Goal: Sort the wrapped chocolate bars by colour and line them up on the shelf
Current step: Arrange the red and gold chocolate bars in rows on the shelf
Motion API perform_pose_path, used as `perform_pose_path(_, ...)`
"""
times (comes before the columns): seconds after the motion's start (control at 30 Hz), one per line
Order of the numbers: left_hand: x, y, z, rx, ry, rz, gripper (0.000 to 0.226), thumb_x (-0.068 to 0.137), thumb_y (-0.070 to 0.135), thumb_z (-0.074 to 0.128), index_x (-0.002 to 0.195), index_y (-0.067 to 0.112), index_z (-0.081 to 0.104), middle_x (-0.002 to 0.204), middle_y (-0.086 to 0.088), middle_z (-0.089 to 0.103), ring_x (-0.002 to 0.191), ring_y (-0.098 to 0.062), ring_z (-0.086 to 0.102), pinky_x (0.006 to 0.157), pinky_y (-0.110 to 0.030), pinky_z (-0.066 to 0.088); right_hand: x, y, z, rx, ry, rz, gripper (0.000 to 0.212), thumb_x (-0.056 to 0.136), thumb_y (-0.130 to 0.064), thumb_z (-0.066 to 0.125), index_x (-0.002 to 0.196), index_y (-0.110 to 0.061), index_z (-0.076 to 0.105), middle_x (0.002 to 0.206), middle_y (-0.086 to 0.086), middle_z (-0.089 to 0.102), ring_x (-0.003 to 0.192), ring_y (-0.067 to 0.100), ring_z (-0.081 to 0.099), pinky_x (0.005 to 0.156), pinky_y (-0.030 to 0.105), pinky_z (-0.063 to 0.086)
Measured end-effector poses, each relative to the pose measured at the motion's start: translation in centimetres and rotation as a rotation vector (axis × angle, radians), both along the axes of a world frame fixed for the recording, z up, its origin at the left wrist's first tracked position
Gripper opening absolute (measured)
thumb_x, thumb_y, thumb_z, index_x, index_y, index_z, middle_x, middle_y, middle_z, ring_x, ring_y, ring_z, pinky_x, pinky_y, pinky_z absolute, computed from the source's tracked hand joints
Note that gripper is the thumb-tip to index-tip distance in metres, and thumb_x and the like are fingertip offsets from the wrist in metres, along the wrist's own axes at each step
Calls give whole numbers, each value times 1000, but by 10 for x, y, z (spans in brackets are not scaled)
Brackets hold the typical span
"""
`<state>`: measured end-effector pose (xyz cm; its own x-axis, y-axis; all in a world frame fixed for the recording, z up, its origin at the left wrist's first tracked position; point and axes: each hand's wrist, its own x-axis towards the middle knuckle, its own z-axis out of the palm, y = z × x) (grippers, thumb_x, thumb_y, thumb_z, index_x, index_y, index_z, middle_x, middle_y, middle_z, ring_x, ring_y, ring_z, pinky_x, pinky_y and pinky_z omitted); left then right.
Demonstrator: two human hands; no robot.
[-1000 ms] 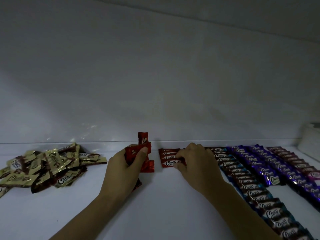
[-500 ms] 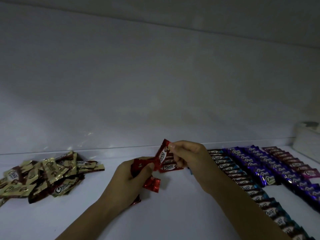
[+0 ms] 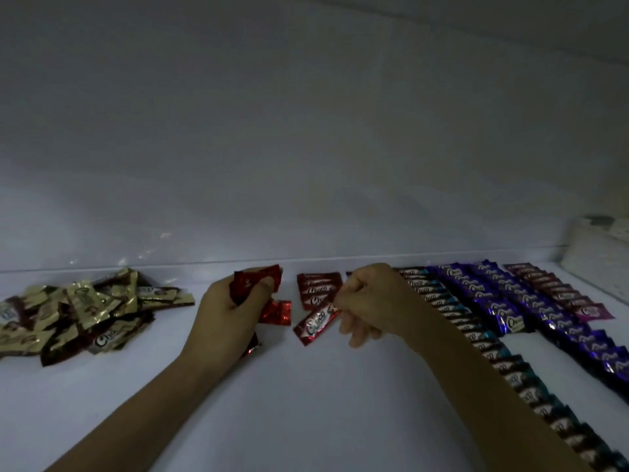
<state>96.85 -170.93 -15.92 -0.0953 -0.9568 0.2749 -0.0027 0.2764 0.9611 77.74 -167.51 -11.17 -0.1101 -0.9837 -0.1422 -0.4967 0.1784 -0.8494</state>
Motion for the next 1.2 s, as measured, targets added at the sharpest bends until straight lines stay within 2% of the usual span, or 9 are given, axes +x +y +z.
perform_pose_path(0.07, 0, 1, 2, 2, -9, -6, 18, 94, 19, 57, 92, 32, 69, 74, 17, 73, 64, 2, 68, 52, -8, 46, -4, 2, -2, 15, 373, 24, 15, 86, -19, 65, 79, -7, 60, 60, 4, 68, 47, 16, 64, 46, 26, 54)
perform_pose_path(0.13, 0, 5, 3, 4, -31, -17, 17, 95, 21, 55, 91, 32, 68, 72, 20, 72, 64, 4, 67, 50, -7, 45, -8, 4, -3, -90, 648, 51, 17, 83, -27, 68, 86, -16, 55, 75, -3, 64, 63, 12, 62, 62, 31, 55)
perform_pose_path(0.27, 0, 4, 4, 4, -50, -4, 18, 96, 24, 54, 91, 36, 67, 72, 21, 71, 66, 4, 67, 49, -7, 45, -6, 4, -5, -223, 523, 232, 27, 83, -33, 70, 108, -24, 63, 72, -22, 46, 62, -5, 45, 57, 16, 35)
perform_pose_path(0.4, 0, 3, 3, 2, -54, 8, 19, 95, 23, 54, 93, 37, 66, 76, 23, 72, 70, 2, 69, 53, -6, 46, -5, 4, -12, -263, 629, 256, 20, 81, -33, 72, 99, -24, 71, 61, -22, 43, 50, -5, 42, 52, 12, 27)
perform_pose_path(0.63, 1, 0, -1, 14, -83, 31, 20, 94, 24, 56, 96, 40, 67, 84, 21, 73, 78, -1, 70, 71, -20, 49, -8, 2, -15, -333, 808, 94, 18, 87, -36, 64, 104, -29, 63, 105, -10, 68, 88, 8, 61, 79, 23, 46)
perform_pose_path(0.73, 1, 0, -2, 11, -91, 25, 20, 95, 25, 56, 100, 39, 67, 85, 23, 72, 79, -1, 70, 71, -18, 48, -7, 0, -16, -348, 822, 62, 19, 89, -37, 62, 106, -30, 63, 105, -10, 69, 91, 9, 63, 82, 25, 49)
perform_pose_path(0.87, 0, -2, -4, 22, -98, 30, 19, 95, 26, 56, 105, 35, 68, 85, 22, 72, 78, -2, 70, 71, -19, 48, -8, -3, -18, -364, 812, 52, 20, 89, -39, 61, 107, -31, 63, 100, -11, 69, 82, 6, 60, 76, 22, 45)
perform_pose_path(1.03, 1, -3, -4, 24, -107, 35, 20, 94, 26, 56, 102, 39, 68, 88, 22, 72, 81, -5, 70, 75, -24, 50, -7, -3, -18, -353, 817, 61, 24, 89, -41, 59, 111, -31, 64, 106, -11, 69, 93, 8, 63, 83, 24, 47)
perform_pose_path(1.2, 1, -3, -5, 46, -117, 37, 20, 94, 30, 55, 109, 34, 68, 85, 21, 73, 79, -1, 69, 63, -12, 47, -7, -1, -16, -346, 786, 64, 29, 89, -40, 60, 116, -31, 63, 106, -10, 69, 91, 8, 62, 82, 24, 46)
